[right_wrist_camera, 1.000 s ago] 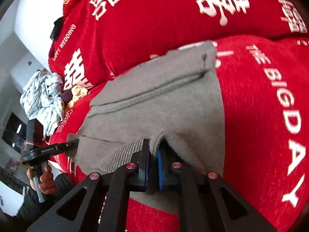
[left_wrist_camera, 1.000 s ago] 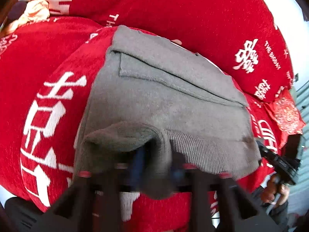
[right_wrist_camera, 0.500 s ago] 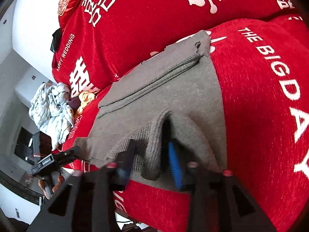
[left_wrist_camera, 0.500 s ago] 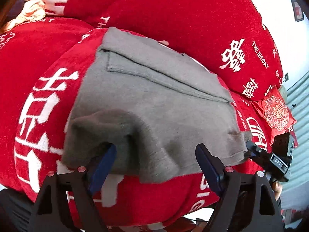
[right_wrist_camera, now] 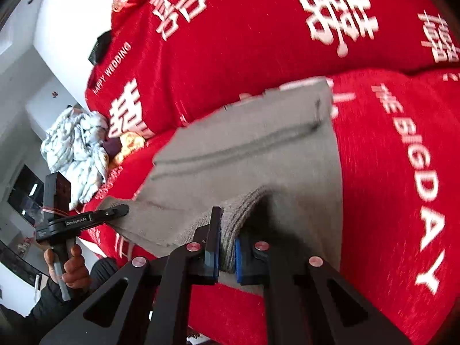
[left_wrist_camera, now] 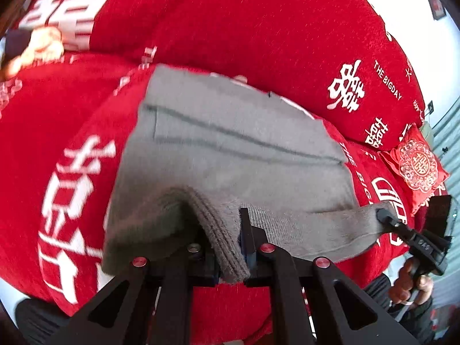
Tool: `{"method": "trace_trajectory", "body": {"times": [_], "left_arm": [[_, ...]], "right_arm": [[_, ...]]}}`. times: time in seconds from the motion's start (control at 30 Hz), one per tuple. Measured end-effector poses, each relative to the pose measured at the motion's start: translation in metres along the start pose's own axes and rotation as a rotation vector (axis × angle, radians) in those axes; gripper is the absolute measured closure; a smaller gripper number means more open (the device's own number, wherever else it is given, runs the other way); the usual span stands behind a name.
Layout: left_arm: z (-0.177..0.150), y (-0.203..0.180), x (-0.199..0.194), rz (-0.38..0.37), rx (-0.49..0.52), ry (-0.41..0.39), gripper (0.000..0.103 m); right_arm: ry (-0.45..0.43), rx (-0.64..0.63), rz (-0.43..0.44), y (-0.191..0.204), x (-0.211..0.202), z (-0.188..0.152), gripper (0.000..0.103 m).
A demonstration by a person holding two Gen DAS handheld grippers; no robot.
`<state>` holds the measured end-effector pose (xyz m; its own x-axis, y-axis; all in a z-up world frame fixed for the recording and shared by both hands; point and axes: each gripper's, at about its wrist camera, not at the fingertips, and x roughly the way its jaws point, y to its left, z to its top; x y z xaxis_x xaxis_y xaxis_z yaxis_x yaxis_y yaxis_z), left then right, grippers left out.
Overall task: Fold small clothes
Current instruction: 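Fold the held hem over toward the collar band with both tools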
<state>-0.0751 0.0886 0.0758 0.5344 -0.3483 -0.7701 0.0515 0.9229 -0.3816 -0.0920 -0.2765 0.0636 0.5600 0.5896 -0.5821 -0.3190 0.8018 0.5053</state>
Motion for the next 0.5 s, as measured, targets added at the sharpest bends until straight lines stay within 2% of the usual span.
{"method": "trace_trajectory", "body": {"times": [0.23,0.5], "left_arm": [[0.025,-0.001,-0.007,0.014,-0.031,-0.046,0.092],[0.054,-0.015,-0.017,0.035,-0.002,-0.100,0.092]], "right_arm": [[-0.055,0.007,-0.024,0.008,-0.003,0.029,0.095],[-0.109,0.007,-0.050,0.018,-0.004,0.061,0.095]]}}
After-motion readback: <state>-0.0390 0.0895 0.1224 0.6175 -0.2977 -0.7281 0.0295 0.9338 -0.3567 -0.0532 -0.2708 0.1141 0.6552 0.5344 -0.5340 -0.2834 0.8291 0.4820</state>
